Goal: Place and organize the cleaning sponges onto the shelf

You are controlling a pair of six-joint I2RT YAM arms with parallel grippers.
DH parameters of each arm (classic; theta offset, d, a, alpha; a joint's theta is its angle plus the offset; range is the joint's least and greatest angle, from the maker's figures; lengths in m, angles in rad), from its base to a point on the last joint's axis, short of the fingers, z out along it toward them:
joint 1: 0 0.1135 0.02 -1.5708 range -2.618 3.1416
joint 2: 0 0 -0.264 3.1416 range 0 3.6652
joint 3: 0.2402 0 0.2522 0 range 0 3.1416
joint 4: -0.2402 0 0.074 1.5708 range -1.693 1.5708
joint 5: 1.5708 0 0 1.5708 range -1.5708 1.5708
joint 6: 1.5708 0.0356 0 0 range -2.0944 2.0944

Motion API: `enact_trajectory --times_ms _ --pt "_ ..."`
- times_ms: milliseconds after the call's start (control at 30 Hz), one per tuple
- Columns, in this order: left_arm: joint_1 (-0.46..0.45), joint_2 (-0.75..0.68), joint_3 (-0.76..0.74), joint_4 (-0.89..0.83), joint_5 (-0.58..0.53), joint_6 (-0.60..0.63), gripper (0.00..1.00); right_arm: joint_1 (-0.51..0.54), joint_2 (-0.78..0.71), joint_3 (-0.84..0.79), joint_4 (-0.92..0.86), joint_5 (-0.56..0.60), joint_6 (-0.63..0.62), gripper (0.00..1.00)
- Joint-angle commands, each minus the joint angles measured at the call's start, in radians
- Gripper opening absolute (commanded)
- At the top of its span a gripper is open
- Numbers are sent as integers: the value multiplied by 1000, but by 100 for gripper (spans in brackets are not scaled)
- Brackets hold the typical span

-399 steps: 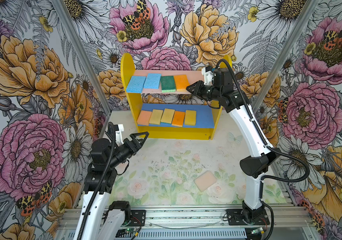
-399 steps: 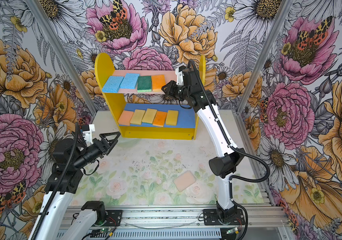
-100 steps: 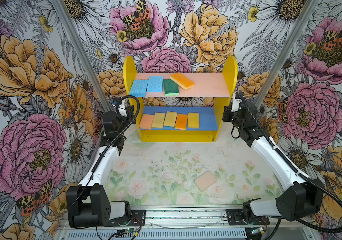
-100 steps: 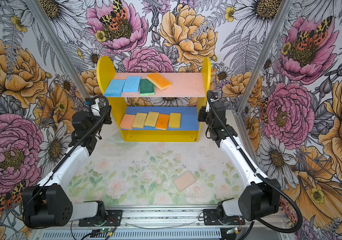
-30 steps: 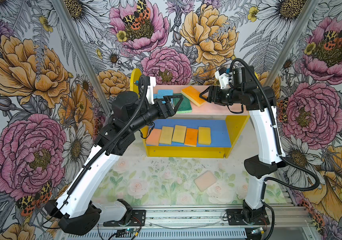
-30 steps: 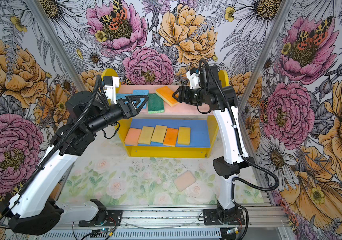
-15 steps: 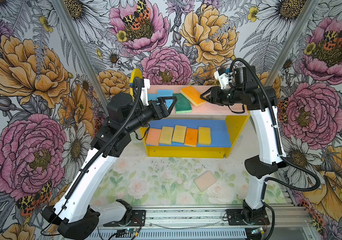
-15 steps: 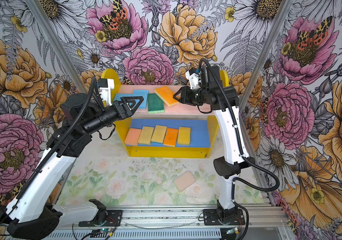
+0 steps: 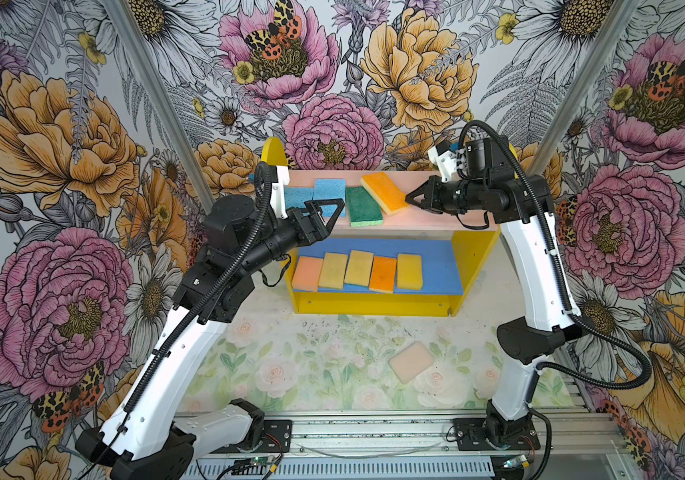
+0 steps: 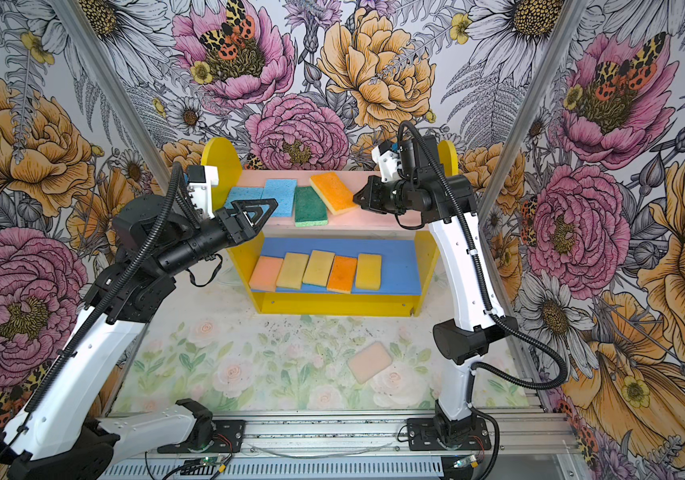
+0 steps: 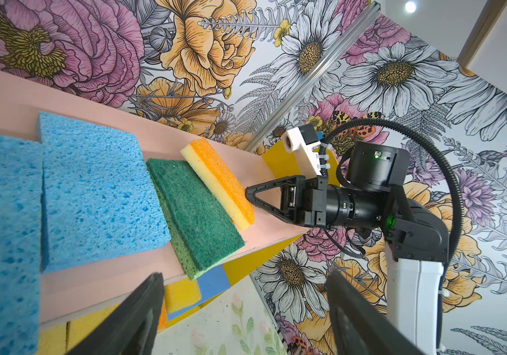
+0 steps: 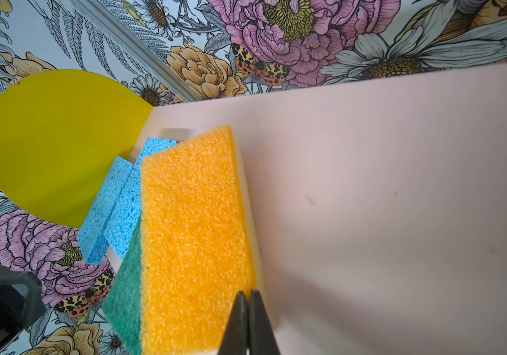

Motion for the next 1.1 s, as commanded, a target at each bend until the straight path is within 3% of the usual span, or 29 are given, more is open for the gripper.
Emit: enact_trajectory --times_ms 0,167,400,700,833,1067 --pt "13 -23 -17 24 23 -7 83 0 -43 -9 56 7 19 0" --pt "18 -43 -48 35 23 -12 83 2 -67 -8 120 -10 45 0" --pt "41 -82 -90 57 30 -30 83 2 -167 -42 162 101 92 0" --pt "49 -112 -121 63 33 -48 83 8 -344 -357 176 295 194 0" --pt "53 -126 -134 63 30 -53 83 14 -375 -454 236 295 222 0" --pt "78 -144 -147 62 35 -62 85 54 -346 -464 278 225 233 0"
